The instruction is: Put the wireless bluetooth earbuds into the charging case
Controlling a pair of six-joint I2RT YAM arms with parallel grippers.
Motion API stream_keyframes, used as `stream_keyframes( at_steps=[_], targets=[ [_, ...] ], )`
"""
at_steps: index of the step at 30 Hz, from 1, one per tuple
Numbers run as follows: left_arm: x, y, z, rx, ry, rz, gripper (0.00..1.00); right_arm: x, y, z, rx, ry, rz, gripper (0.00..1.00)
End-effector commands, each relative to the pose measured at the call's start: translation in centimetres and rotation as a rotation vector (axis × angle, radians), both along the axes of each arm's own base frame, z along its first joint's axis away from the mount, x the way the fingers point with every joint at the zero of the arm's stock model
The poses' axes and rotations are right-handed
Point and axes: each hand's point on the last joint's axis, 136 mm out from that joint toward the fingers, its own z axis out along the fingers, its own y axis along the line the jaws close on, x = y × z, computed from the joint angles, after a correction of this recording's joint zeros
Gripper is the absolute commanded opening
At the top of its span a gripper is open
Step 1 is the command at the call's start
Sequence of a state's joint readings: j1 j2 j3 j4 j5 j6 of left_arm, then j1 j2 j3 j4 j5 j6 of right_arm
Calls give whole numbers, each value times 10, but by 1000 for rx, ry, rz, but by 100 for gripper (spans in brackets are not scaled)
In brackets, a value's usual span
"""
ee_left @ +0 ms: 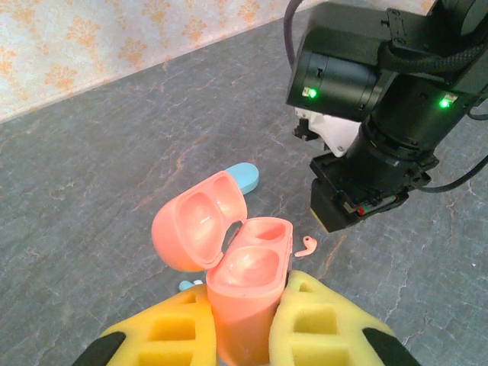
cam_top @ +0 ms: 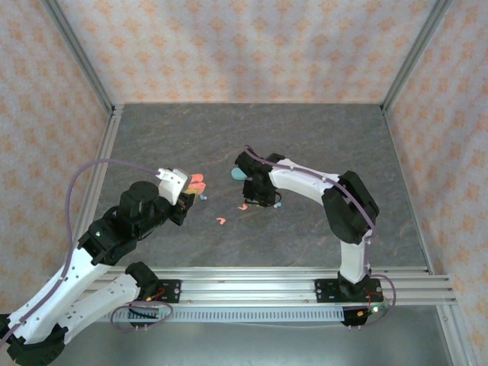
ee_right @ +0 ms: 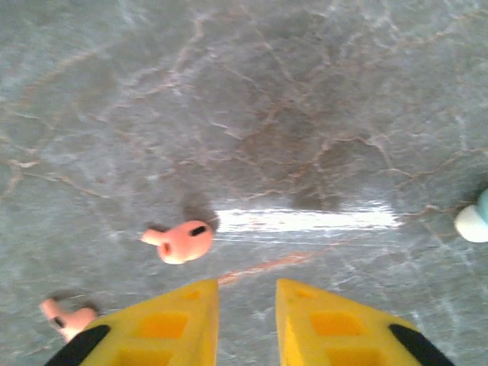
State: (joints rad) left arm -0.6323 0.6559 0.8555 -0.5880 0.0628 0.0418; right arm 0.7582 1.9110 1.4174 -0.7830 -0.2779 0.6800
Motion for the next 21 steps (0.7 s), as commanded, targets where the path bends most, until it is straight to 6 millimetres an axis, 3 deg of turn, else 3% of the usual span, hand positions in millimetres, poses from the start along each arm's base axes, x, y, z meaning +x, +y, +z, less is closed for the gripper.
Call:
stream_keyframes(
  at_steps=[1,10,21],
  targets=[
    [3,-1,2,-3,-4,2,0,13,16,11,46,-17,-48,28],
    [2,-2,2,14,-8,-15,0,11,21,-8,45,79,-176,43],
    [1,-2,-4,36,-9,-28,0,8,26,-26,65,128,-267,41]
  ],
)
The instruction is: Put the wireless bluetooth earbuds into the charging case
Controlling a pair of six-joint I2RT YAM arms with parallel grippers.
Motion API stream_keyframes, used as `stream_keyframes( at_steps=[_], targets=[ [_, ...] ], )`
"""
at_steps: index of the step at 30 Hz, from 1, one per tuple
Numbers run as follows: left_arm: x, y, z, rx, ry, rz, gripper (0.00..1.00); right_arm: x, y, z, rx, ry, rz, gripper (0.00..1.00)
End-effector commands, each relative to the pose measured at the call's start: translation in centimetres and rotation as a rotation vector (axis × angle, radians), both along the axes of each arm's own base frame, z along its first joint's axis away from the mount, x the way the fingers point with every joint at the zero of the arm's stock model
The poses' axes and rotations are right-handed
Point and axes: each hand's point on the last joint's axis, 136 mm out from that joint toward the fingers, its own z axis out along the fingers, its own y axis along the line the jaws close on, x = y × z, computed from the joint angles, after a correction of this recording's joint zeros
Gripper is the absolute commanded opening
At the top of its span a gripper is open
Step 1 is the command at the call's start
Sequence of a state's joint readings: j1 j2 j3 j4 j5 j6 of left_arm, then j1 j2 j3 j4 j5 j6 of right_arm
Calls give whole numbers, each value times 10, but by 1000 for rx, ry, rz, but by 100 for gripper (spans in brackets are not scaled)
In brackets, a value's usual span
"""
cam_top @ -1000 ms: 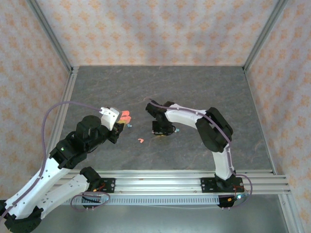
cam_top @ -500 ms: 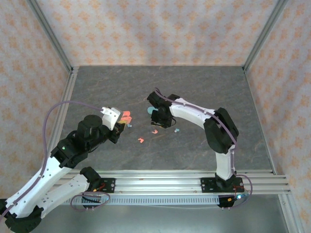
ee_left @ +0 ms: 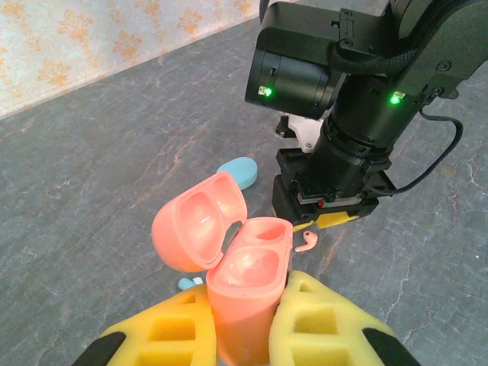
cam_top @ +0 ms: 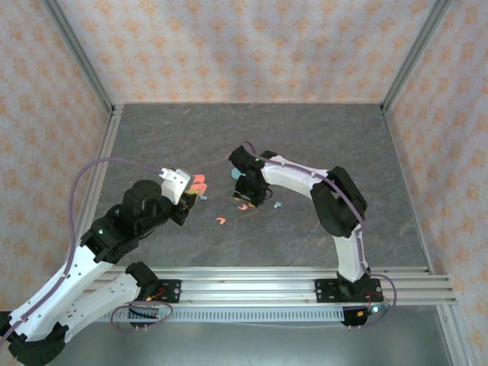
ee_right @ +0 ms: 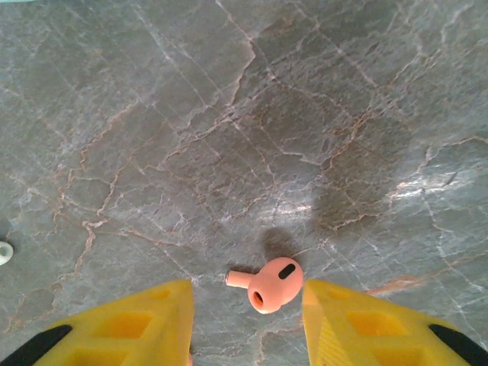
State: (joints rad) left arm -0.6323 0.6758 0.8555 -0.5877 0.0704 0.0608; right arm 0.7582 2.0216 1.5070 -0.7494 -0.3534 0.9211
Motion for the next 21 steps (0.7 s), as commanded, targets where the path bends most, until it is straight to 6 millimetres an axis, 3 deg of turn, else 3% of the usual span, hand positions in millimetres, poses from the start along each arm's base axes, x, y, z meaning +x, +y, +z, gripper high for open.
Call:
stream_keyframes(
  at_steps=[1,10,21],
  targets=[
    [-1,1,0,14,-18,-14,0,-4,-3,-13,-14,34,-52,41],
    [-4,2,-3,45,-16,-32,0,-10,-6,-24,-33,57,-84,40],
    [-7,2,-4,69,-13,-53,0,-9,-5,-26,-32,54,-90,32]
  ],
)
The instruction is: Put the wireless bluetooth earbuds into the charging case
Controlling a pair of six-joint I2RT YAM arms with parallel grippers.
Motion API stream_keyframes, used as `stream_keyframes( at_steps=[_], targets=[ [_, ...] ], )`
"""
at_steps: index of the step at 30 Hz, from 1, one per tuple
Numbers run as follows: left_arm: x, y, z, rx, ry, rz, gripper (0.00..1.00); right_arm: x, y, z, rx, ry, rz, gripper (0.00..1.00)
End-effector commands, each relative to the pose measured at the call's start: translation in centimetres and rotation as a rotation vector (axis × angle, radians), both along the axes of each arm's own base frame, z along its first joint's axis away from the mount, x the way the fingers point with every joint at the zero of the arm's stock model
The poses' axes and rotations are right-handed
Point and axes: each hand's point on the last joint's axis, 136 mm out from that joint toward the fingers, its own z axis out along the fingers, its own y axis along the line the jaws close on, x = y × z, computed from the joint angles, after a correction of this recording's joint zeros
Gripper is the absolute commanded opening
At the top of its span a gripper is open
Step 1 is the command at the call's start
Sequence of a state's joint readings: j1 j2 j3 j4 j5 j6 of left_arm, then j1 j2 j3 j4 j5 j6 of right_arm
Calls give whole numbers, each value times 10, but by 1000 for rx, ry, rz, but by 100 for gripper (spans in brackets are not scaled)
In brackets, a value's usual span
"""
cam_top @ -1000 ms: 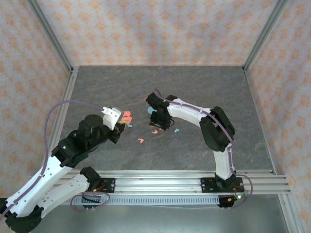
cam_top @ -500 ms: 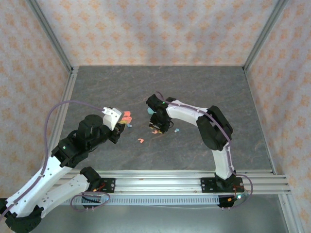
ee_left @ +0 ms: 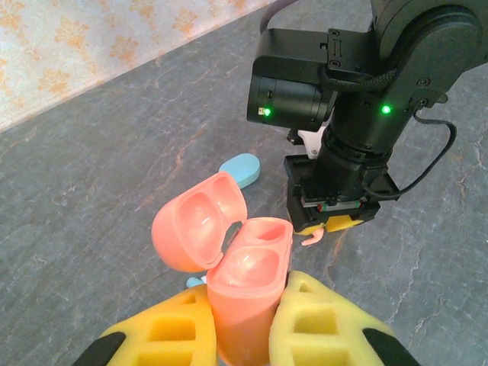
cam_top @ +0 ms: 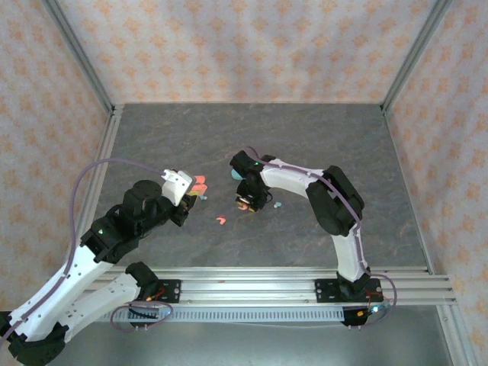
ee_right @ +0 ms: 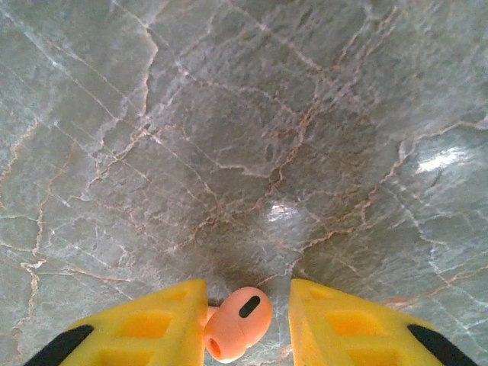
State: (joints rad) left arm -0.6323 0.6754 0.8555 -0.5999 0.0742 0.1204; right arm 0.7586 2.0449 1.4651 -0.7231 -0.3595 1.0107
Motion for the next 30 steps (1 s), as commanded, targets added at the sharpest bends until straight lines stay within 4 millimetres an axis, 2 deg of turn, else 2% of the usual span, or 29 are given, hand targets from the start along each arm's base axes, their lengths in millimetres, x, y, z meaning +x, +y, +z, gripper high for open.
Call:
stream_keyframes(
  at_steps=[1,9,15,19,22,28,30],
  targets=[
    [-6,2,-2,21,5,-21,0,-2,0,-5,-12,-4,-2,31],
    [-7,2,-4,16,7,-22,0,2,-1,6,-7,-52,20,21],
    [-7,2,-4,5,10,-22,0,5,-5,13,-26,-95,77,9],
    [-8,1,-4,-4,12,-23,0,9,-11,20,-68,-149,141,6],
    [-8,1,-3,-16,10,-19,0,13,-15,32,-85,-215,196,6],
    [-9,-1,2,-71,1,-15,0,22,-28,69,-127,-392,299,5],
    [-8,-3,0,-77,7,-15,0,23,-32,75,-146,-426,350,5]
  ],
)
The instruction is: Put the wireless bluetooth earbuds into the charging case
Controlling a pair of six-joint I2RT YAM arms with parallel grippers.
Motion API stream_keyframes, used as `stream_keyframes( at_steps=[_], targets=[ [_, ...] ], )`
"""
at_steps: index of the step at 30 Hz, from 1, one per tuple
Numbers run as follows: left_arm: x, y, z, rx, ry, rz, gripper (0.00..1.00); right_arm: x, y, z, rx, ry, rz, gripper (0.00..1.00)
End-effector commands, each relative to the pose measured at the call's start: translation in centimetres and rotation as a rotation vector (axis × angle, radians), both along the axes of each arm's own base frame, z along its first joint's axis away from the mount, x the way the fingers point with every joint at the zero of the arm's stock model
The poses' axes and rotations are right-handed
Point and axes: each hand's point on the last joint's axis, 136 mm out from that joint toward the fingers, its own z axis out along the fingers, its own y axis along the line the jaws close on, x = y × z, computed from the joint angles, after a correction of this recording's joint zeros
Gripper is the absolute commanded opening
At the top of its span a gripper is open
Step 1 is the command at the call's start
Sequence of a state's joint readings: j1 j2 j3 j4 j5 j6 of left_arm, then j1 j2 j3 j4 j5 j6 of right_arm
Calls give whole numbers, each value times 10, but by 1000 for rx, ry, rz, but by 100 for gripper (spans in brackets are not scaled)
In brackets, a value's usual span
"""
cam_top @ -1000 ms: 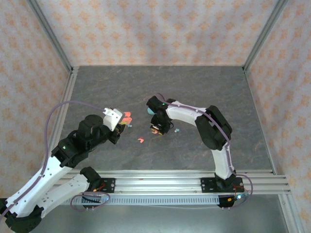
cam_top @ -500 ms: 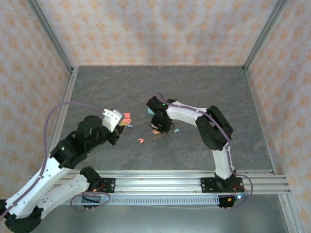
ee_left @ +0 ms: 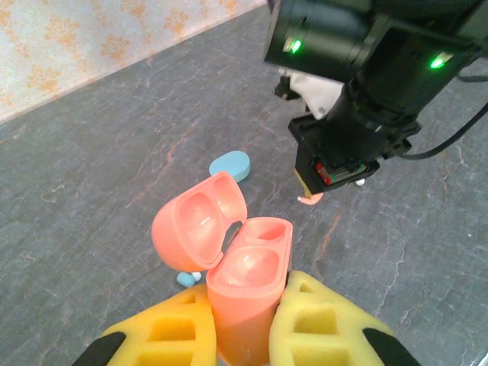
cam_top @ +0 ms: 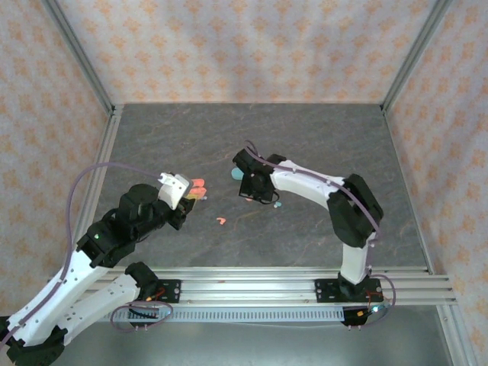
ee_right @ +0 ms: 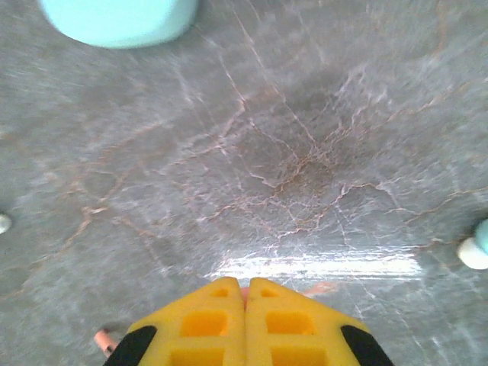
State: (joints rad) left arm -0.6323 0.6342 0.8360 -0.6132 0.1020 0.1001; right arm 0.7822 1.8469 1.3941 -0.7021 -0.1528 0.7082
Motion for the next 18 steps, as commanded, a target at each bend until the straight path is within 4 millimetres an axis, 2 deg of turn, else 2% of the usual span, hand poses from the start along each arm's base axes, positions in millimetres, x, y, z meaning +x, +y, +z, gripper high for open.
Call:
stream_keyframes(
  at_steps=[1,5,9,13,18],
  targets=[
    [1,-4,1,-51,1,1,0,8,-12,19,-77,-133,119,5],
    [2,-5,-4,-67,10,5,0,8,-13,10,-146,-195,313,4],
    [3,-7,-9,-80,22,9,0,7,-5,-19,-115,-278,452,5],
    [2,-9,-11,-72,49,3,0,6,-1,-38,-95,-295,477,5],
    [1,-7,-9,-50,64,5,0,-2,-5,-44,-39,-340,442,5]
  ],
)
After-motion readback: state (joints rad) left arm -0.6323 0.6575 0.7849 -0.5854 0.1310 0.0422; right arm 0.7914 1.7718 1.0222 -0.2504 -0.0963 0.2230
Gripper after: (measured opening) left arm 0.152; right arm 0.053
